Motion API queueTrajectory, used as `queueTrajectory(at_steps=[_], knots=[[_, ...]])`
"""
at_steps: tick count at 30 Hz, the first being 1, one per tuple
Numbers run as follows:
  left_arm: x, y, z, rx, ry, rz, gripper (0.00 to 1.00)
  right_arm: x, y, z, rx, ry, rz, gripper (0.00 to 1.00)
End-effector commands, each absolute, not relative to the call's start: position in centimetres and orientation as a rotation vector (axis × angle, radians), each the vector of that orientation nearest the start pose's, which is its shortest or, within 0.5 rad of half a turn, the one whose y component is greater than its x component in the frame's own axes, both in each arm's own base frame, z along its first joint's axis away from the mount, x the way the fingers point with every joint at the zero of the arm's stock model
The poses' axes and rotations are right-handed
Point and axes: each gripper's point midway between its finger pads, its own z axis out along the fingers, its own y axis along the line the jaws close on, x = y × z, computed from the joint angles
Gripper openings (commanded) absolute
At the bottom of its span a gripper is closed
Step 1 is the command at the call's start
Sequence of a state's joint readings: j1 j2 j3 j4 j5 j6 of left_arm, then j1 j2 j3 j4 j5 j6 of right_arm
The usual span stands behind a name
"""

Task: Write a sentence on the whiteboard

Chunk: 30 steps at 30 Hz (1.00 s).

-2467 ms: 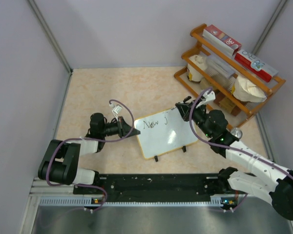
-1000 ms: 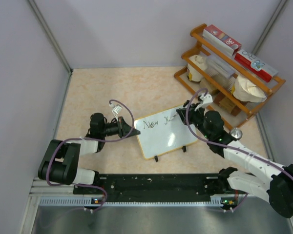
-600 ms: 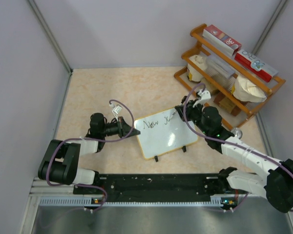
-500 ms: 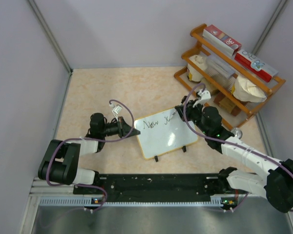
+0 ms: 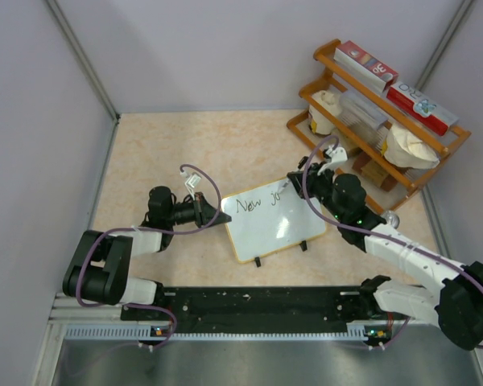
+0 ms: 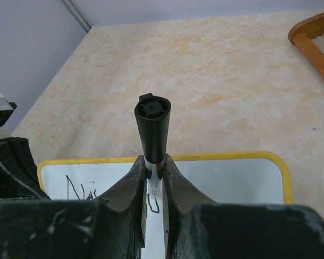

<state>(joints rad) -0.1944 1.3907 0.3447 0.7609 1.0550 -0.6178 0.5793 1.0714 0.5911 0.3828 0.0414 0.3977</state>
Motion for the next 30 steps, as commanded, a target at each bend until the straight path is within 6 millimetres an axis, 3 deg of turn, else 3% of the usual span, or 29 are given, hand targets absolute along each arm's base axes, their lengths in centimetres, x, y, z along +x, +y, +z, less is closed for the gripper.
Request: queueTrajectory(at_steps=[1, 6, 13, 30], knots=[[22.6, -21.8, 12.2, 0.502, 1.902, -1.538, 0.00, 32.4, 22.2, 26.2, -0.117, 1.604, 0.749, 0.00], [22.6, -21.8, 12.2, 0.503, 1.901, -1.537, 0.00, 31.9, 22.8, 25.9, -0.136, 1.608, 0.785, 0.00], [22.6, -21.8, 12.2, 0.504, 1.902, -1.539, 0.00, 30.8, 21.3, 27.3, -0.089, 1.549, 0.784, 0.00], [22.5, -21.8, 12.2, 0.504, 1.901, -1.541, 0.00, 32.8, 20.5, 24.1, -0.068, 1.622, 0.659, 0.00]])
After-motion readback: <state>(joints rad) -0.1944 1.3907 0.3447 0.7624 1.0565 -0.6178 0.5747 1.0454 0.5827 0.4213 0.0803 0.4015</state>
